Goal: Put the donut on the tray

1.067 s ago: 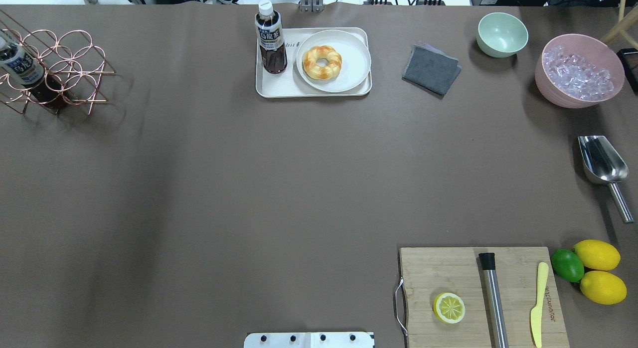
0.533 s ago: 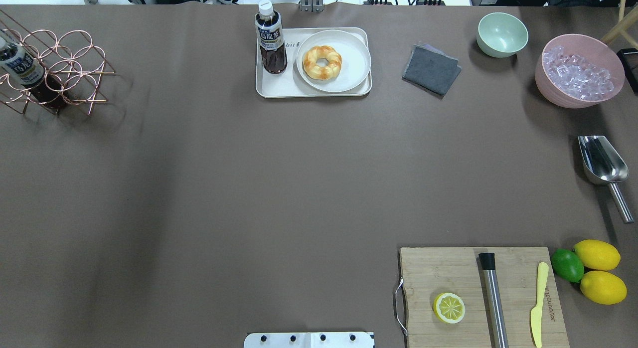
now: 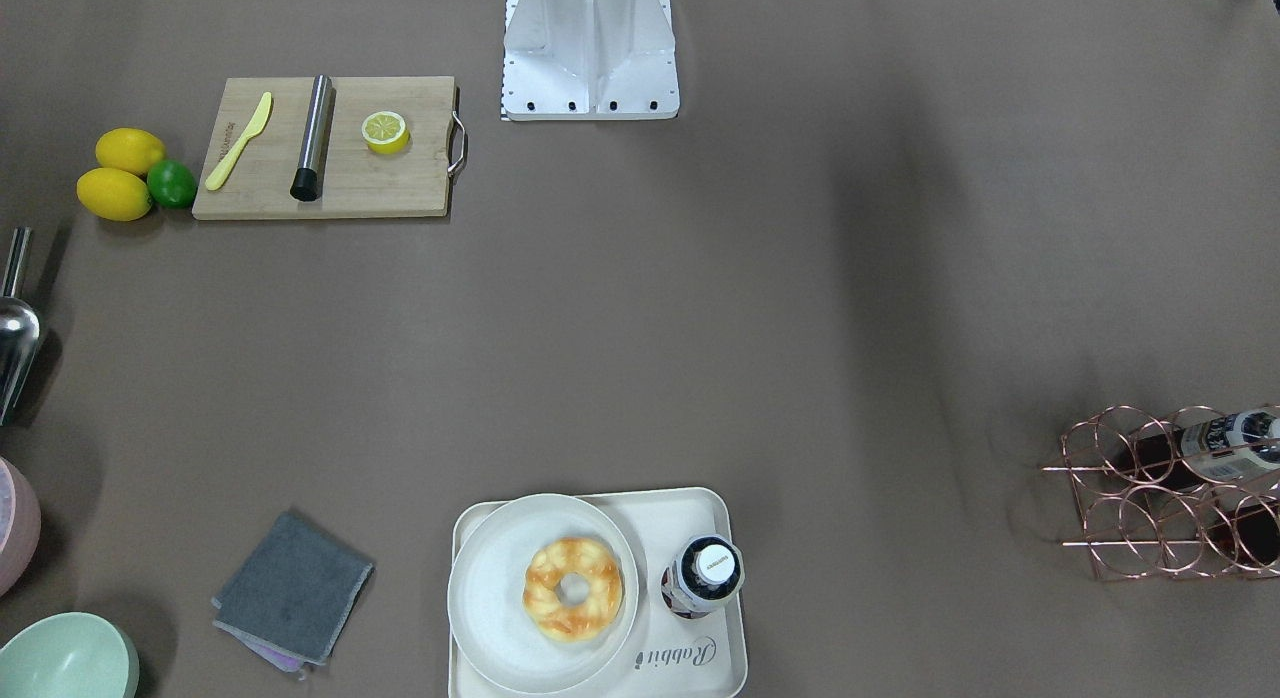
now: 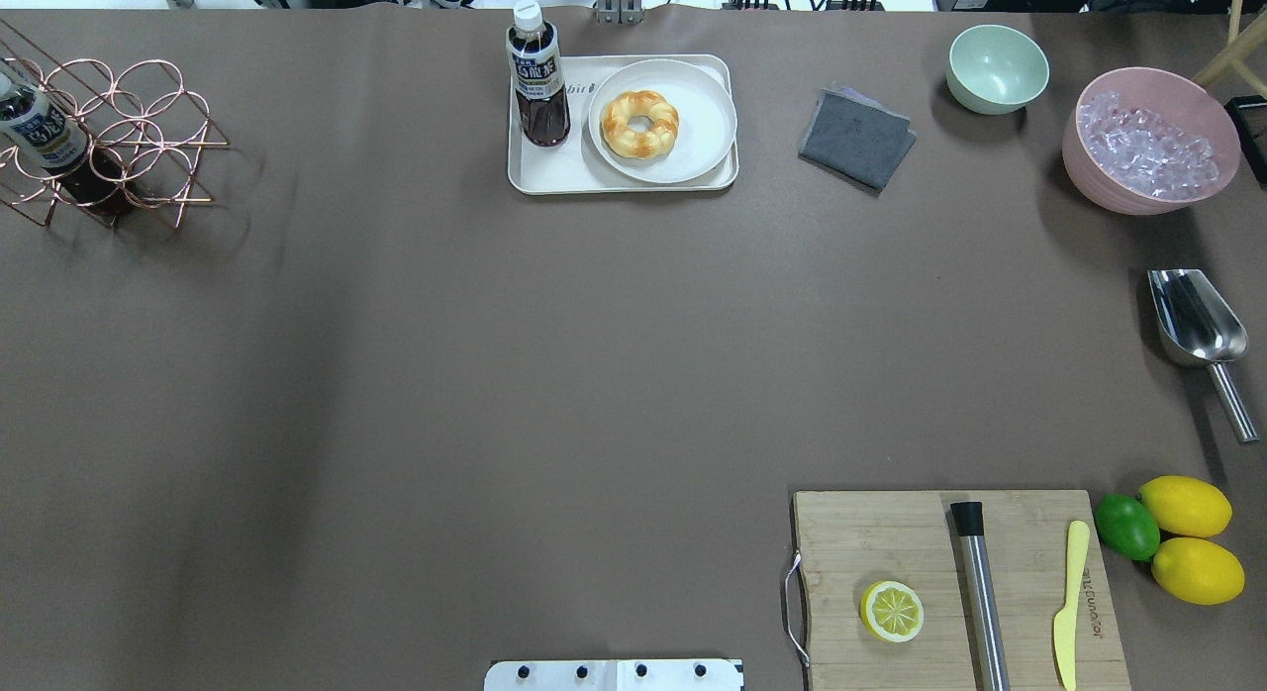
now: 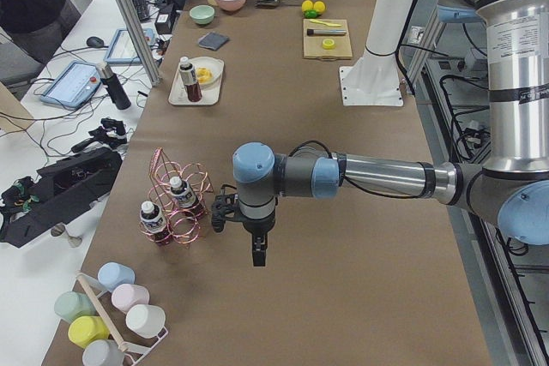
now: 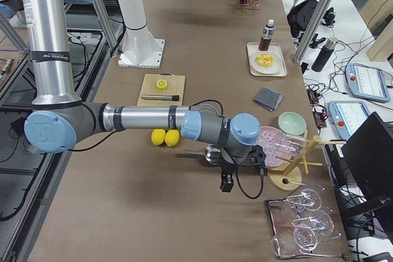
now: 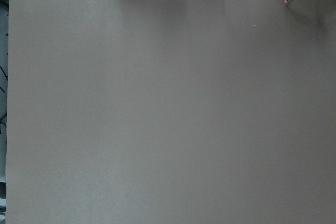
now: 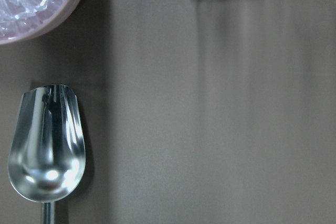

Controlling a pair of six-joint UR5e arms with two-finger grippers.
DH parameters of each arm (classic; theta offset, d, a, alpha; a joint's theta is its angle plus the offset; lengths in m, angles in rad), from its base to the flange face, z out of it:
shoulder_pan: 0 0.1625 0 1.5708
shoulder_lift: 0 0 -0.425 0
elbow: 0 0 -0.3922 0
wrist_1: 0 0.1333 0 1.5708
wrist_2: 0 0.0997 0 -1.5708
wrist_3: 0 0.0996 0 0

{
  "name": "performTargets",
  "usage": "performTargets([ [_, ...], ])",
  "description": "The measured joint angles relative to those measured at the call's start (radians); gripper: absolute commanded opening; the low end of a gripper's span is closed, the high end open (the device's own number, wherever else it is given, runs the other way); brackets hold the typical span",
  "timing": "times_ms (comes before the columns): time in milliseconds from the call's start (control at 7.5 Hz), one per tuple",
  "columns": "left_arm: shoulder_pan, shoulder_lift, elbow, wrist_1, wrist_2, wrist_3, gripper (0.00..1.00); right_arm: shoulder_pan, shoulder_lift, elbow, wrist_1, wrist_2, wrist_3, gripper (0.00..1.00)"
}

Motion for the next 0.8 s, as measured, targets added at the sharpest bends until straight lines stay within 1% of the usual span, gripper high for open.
performTargets([
  [800,-0.003,0.006,-0.007,-0.001,-0.001,0.000,0.98,-0.001,-0.004,0.001,0.000,0.012,0.003,1.00],
])
